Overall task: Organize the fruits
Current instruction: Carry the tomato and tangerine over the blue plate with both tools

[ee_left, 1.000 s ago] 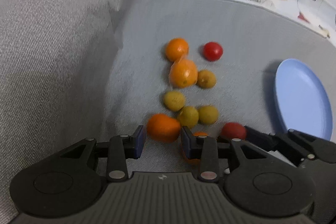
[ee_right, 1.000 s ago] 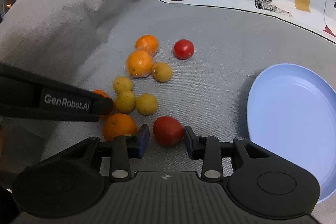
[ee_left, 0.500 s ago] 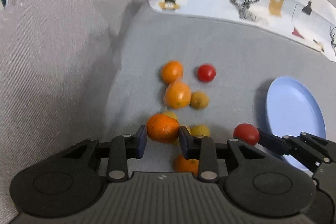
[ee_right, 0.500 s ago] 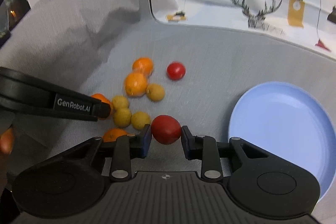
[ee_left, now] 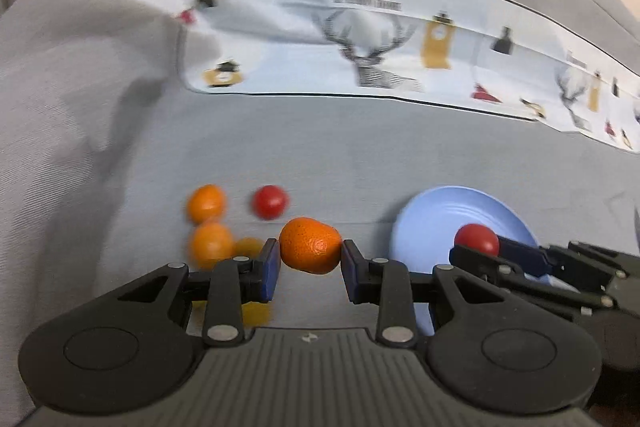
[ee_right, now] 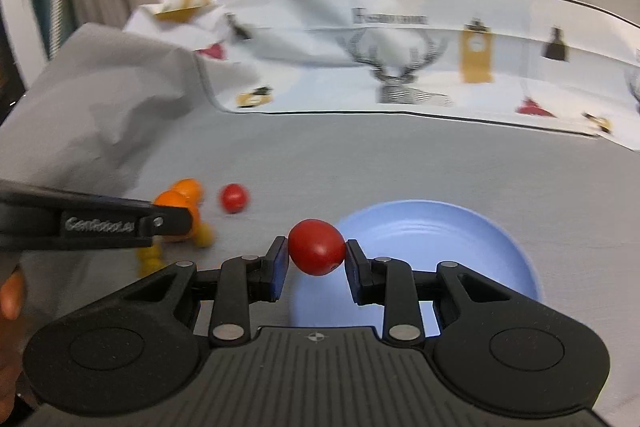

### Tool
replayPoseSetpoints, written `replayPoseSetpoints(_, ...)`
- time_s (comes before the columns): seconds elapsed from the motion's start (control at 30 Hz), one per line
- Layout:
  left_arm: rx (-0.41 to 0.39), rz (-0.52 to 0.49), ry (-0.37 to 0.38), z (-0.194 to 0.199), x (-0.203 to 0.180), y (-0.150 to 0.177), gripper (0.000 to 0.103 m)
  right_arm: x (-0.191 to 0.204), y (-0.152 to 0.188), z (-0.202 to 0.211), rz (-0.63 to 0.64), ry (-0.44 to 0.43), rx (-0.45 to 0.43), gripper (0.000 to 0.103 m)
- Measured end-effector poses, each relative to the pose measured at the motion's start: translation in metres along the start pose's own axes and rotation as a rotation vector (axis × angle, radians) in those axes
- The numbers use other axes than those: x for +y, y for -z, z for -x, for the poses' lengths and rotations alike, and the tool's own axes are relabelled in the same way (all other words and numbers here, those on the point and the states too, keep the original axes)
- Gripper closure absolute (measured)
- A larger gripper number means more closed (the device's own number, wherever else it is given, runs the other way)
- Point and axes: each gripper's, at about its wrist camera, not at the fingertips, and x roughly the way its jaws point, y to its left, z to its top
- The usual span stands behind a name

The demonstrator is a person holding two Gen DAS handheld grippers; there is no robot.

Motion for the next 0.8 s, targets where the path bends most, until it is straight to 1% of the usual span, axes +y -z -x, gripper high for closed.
replayPoseSetpoints(0.13, -0.003, -0.047, 0.034, -0.009, -0.029, 0.002, 0.067, -0.027, 0.000, 0.003, -0.080, 0.048, -0.012, 0.071)
replayPoseSetpoints(0.23, 0.008, -0.069, 0.067, -0.015, -0.045, 0.004, 0.067, -0.042, 0.002, 0.006, -0.110, 0.089, -0.018, 0.071)
replayPoseSetpoints(0.33, 0.023, -0.097, 0.096, -0.021, -0.060, 0.008, 0.067, -0.051, 0.005, 0.006, -0.126, 0.116, -0.001, 0.071)
replayPoseSetpoints(0.57, 0.090, -0.115, 0.163, -0.037, -0.073, 0.014, 0.067, -0.067, 0.010, 0.002, -0.156, 0.145, 0.035, 0.071)
replayPoseSetpoints(0.8, 0.109, -0.141, 0.181, -0.039, -0.078, 0.018, 0.067, -0.071, 0.010, 0.003, -0.160, 0.150, 0.038, 0.071)
